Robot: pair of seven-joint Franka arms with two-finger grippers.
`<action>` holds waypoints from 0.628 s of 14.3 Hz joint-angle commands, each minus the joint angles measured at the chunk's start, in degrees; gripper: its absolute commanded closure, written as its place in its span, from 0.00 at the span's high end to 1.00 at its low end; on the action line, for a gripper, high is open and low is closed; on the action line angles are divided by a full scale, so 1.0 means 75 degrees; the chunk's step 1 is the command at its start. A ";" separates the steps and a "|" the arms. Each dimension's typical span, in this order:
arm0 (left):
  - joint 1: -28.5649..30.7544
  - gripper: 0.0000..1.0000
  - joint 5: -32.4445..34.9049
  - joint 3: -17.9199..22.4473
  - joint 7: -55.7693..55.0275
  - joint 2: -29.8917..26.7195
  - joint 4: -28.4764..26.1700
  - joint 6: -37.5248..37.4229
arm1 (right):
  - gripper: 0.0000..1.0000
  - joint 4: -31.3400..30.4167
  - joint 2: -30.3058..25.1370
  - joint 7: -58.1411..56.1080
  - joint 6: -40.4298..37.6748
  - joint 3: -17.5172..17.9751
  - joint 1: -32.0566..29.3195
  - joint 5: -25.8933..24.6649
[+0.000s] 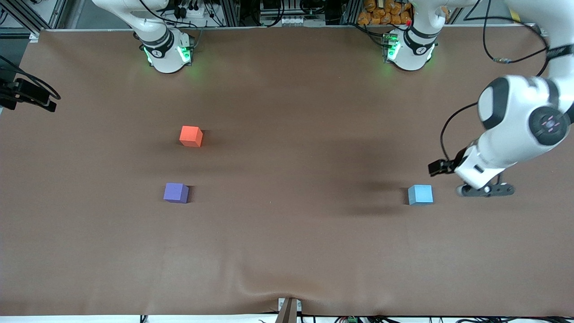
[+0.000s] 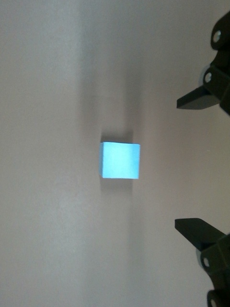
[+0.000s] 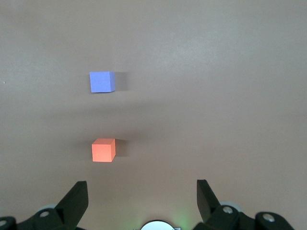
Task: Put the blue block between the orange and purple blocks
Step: 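Reach the left gripper toward the light blue cube, then lower the left gripper onto the light blue cube and close it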
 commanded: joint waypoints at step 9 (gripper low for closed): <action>0.0014 1.00 0.0356 0.0009 -0.0071 0.1678 -0.0149 0.1790 | 1.00 0.0201 0.0107 0.0046 -0.0074 0.0036 -0.0054 0.0110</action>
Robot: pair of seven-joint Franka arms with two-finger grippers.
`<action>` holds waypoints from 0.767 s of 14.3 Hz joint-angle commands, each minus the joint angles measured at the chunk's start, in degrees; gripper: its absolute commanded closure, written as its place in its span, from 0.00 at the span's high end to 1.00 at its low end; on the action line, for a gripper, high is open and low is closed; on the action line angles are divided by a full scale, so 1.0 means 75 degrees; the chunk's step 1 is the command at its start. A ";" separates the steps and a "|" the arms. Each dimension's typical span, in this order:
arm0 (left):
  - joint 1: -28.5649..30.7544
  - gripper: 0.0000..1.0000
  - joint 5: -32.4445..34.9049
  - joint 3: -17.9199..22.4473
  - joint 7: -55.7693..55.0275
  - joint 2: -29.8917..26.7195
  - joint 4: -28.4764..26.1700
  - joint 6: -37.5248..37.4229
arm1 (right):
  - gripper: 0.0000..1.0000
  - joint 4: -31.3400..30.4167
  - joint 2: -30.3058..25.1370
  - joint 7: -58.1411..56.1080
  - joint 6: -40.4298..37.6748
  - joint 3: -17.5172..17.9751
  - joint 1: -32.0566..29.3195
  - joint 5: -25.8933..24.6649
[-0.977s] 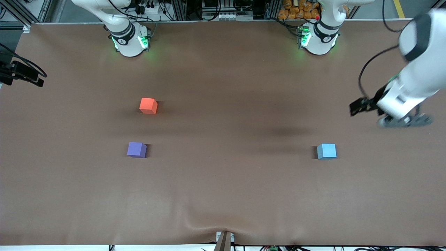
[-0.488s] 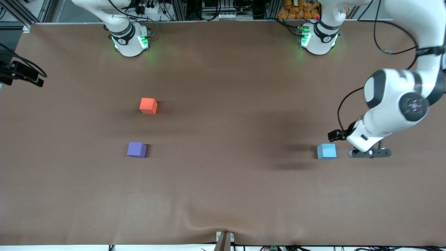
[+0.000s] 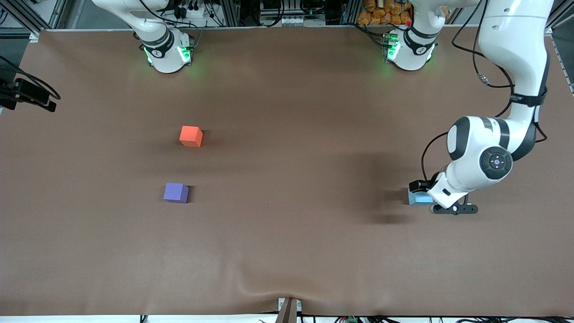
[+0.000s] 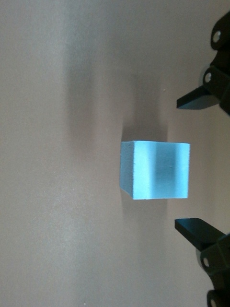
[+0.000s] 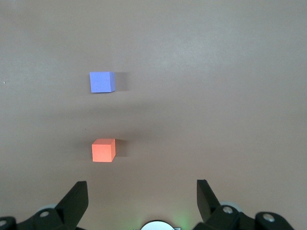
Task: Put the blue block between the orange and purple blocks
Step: 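Lower the left gripper onto the light blue cube and close it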
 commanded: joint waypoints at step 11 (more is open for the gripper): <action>0.0087 0.96 0.0613 0.0009 -0.0059 0.0688 0.0020 0.0481 | 1.00 0.0208 0.0153 0.0046 -0.0074 0.0047 -0.0019 0.0098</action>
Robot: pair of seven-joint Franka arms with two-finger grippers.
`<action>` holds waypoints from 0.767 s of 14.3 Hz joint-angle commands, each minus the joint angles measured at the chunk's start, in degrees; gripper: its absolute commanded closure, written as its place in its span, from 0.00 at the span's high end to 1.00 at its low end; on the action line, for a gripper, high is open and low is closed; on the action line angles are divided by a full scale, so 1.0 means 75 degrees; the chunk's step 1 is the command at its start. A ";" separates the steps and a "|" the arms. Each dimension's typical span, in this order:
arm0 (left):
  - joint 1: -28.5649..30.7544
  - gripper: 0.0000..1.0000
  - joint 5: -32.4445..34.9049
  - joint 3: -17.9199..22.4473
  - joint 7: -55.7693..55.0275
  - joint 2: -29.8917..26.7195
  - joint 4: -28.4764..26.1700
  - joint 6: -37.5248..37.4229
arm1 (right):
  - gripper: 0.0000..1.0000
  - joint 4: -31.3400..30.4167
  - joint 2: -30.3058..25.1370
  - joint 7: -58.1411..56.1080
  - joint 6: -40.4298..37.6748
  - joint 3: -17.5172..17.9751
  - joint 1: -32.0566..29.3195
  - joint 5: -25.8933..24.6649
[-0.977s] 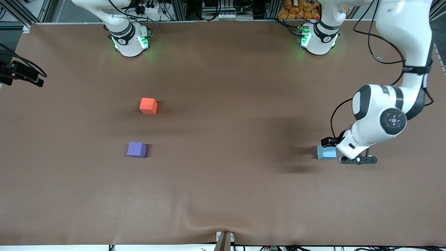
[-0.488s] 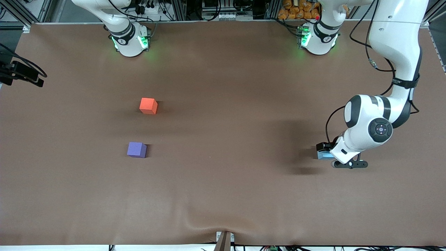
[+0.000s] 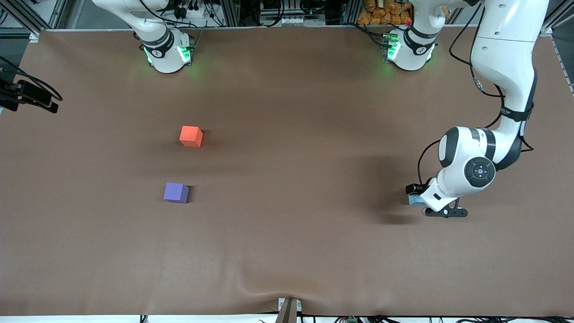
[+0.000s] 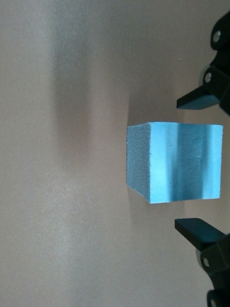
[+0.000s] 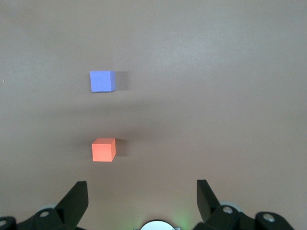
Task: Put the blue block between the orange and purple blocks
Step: 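Lower the left gripper onto the light blue cube and close it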
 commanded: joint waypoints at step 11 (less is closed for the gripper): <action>-0.0986 0.00 0.0058 -0.0354 0.0006 0.0045 0.0813 -0.0195 | 1.00 0.0208 0.0124 0.0046 -0.0074 0.0015 -0.0021 0.0098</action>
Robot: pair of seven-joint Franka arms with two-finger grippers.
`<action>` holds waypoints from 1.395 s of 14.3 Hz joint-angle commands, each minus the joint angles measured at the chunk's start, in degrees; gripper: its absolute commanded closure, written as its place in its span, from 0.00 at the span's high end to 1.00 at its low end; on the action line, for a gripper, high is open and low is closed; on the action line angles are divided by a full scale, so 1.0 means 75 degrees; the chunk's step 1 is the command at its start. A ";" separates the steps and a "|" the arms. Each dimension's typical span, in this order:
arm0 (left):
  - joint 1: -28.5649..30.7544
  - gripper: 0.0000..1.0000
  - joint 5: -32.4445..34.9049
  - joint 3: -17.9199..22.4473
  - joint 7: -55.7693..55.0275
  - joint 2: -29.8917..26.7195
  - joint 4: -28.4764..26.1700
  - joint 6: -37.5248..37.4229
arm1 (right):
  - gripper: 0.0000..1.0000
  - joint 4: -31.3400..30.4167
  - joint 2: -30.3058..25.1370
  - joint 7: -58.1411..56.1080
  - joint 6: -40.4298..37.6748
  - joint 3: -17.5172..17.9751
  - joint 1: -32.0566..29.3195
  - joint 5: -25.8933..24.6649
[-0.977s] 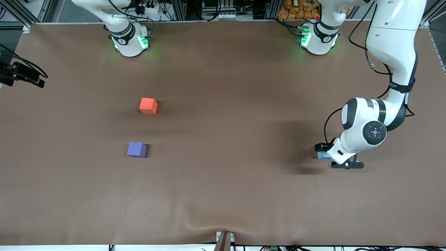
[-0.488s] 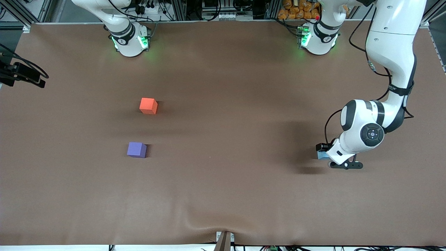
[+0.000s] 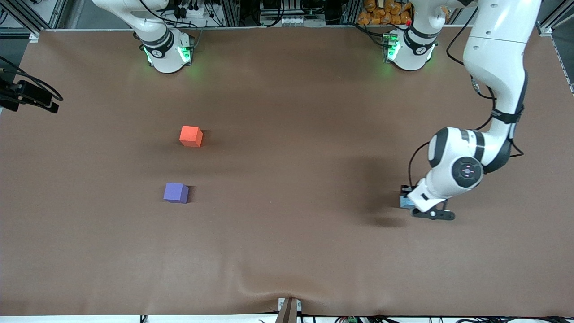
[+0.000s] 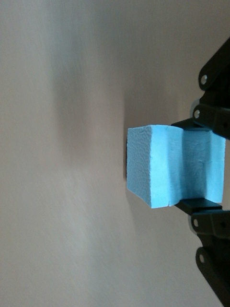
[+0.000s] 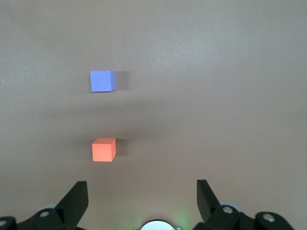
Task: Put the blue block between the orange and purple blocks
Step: 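Carry the cube with the left gripper while the right gripper reaches over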
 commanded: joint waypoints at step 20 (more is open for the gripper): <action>-0.5114 1.00 -0.0525 -0.0047 -0.2202 0.1976 0.3435 -0.0497 | 1.00 0.0207 0.3587 0.0163 0.2665 0.0012 0.1841 0.1022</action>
